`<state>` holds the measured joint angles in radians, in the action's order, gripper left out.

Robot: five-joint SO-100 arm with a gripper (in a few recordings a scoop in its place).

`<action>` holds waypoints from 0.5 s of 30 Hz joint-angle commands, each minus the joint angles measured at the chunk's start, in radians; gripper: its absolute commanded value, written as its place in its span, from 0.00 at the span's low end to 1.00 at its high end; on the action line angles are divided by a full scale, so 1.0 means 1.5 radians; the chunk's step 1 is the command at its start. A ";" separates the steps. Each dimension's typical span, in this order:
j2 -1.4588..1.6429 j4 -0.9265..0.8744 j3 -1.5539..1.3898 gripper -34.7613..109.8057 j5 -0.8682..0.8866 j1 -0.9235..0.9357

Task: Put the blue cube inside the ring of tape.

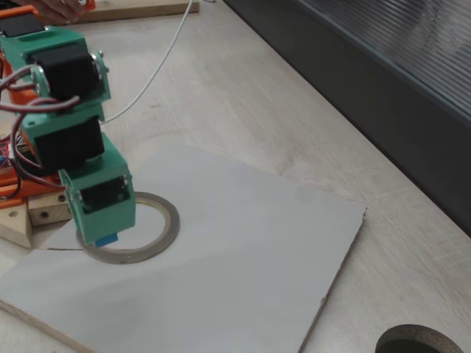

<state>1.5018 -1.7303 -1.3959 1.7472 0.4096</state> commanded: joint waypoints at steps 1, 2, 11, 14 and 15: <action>0.072 -0.006 -0.082 0.31 0.006 0.003; 0.086 -0.006 -0.102 0.31 0.007 0.002; 0.174 0.129 -0.264 0.31 0.006 0.002; 0.206 0.157 -0.316 0.31 0.006 0.001; 0.214 0.161 -0.329 0.31 0.006 0.001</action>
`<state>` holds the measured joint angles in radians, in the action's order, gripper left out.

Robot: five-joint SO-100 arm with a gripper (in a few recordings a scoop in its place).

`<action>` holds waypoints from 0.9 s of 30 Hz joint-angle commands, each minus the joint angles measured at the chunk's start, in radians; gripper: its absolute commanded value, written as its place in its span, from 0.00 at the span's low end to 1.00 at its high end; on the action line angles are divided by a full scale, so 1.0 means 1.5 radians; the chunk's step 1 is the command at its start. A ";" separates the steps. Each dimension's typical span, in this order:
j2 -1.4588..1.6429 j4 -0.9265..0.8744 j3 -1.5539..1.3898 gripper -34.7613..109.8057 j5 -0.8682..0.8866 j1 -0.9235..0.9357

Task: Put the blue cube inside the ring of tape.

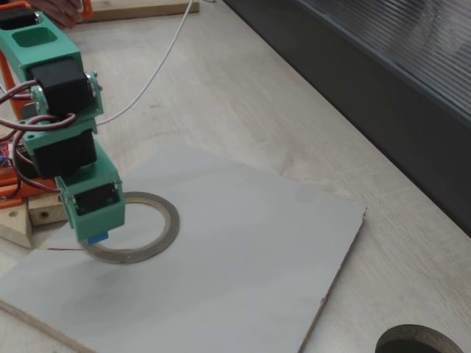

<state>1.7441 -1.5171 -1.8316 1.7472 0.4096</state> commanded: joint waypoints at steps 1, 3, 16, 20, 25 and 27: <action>0.059 0.019 -0.050 0.31 0.006 0.001; 0.070 0.019 -0.062 0.31 0.006 -0.002; 0.076 0.019 -0.063 0.31 0.012 -0.166; 0.076 0.019 -0.064 0.31 0.012 -0.166; 0.122 0.020 -0.093 0.31 0.012 -0.166; 0.143 0.020 -0.133 0.31 0.012 -0.166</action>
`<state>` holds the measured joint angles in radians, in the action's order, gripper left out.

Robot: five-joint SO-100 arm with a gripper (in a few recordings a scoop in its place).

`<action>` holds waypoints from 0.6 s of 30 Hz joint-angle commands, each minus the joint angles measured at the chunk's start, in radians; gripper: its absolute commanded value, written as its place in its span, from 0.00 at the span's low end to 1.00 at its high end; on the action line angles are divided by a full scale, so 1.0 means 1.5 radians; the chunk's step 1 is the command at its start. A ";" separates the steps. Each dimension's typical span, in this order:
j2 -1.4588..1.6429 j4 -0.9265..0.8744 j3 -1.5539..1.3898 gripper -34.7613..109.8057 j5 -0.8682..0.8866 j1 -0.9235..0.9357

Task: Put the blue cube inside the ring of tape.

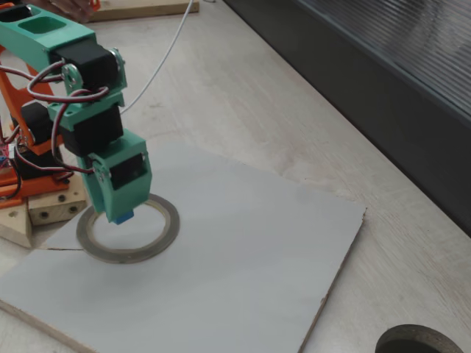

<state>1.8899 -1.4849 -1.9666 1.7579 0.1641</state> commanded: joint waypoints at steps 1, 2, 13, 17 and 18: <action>0.053 0.000 -0.062 0.31 0.005 -0.002; 0.058 0.000 -0.081 0.31 0.005 -0.002; 0.075 0.115 -0.135 0.31 0.004 -0.009; 0.075 0.141 -0.181 0.31 0.004 -0.061; 0.075 0.141 -0.187 0.31 0.004 -0.071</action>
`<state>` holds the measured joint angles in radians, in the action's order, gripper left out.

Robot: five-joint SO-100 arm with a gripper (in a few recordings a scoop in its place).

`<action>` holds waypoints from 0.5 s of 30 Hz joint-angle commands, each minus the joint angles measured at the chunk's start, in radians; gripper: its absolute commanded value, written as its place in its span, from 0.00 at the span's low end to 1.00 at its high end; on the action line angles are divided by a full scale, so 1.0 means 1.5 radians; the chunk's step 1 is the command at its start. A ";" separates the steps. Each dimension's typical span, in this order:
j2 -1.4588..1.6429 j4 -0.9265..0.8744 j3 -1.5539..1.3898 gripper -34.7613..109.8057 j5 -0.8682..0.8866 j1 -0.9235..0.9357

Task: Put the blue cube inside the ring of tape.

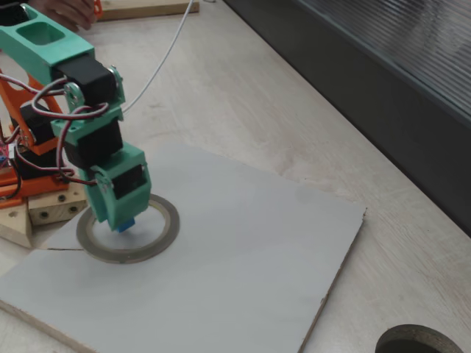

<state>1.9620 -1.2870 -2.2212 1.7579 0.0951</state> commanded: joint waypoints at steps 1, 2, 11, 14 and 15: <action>0.027 0.009 -0.018 0.31 0.004 -0.030; 0.027 0.009 -0.018 0.31 0.004 -0.032; 0.026 0.009 -0.011 0.31 0.004 -0.032; 0.026 0.009 -0.011 0.31 0.004 -0.032; 0.026 0.009 -0.011 0.31 0.004 -0.032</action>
<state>1.9650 -1.2655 -2.2335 1.7579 0.0430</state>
